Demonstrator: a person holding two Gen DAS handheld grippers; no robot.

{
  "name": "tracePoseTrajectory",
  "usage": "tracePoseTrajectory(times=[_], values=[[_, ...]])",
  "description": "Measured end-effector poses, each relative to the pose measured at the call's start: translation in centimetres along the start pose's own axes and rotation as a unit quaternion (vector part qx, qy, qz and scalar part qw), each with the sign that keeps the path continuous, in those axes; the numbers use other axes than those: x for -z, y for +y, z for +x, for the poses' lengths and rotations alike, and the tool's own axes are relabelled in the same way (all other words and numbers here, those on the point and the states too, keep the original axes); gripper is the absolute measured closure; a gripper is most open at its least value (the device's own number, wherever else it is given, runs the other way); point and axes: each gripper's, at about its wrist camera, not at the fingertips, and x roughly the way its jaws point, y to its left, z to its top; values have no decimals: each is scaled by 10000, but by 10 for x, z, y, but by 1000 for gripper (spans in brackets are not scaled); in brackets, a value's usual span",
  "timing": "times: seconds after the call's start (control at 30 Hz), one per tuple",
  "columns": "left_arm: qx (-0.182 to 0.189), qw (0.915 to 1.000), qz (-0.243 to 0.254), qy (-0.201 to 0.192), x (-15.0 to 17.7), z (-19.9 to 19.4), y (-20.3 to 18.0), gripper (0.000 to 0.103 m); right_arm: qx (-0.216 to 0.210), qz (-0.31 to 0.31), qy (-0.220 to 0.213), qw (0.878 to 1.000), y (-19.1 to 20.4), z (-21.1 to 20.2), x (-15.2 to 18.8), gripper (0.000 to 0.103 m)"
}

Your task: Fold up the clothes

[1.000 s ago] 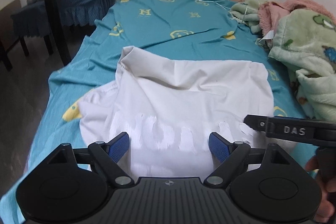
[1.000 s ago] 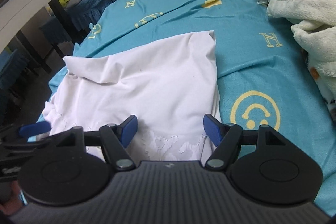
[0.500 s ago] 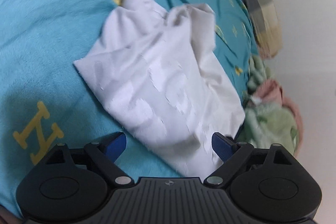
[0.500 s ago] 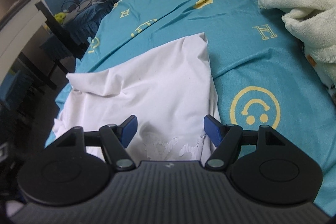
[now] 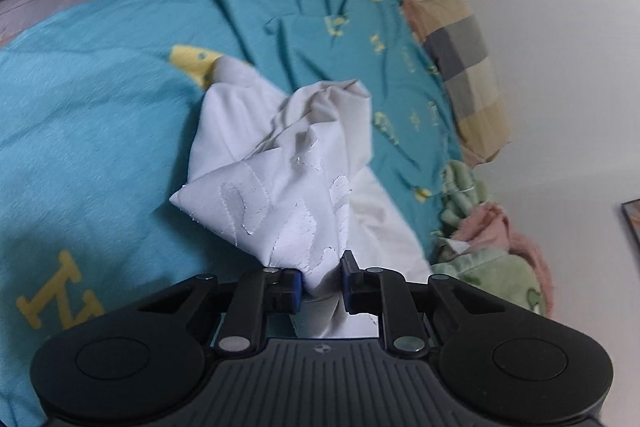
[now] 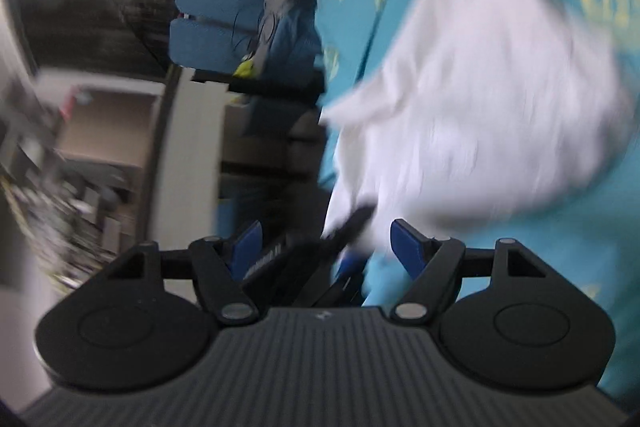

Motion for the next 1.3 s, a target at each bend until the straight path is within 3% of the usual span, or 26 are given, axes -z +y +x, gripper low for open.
tracePoseTrajectory(times=[0.07,0.13,0.27,0.5,0.57,0.63,0.73,0.83,1.03,1.17,1.3], values=[[131,9999,-10,-61,0,-3,-2,86,-338,706,208,9967,-16,9,7,29],[204,9997,18,-93,1,-4,-6,86,-337,1056,91,9938,-30,13,7,29],[263,9996,-48,-107,-1,-3,-7,86,-94,1442,-216,9893,-49,15,3,29],[280,9995,-102,-102,-5,-6,-1,86,468,1731,-1210,9763,-66,-7,0,29],[267,9996,-81,-105,-6,-7,-1,86,555,1583,-1283,9774,-64,-6,-2,38],[275,9995,-75,-104,-6,-8,-2,86,692,1275,-1352,9801,-56,-5,-1,60],[394,9992,-16,-101,-6,-14,-6,86,671,992,-1491,9815,-48,-12,0,73],[610,9980,159,-39,0,-28,-17,87,676,831,-1672,9801,-37,-29,2,76],[826,9946,630,36,19,-50,-77,87,431,514,-1985,9778,2,-77,-4,80],[938,9907,945,298,39,-37,-149,87,222,258,-2299,9726,23,-128,-22,80],[1187,9831,1287,541,63,-2,-239,88,90,131,-2659,9639,47,-182,-72,80]])
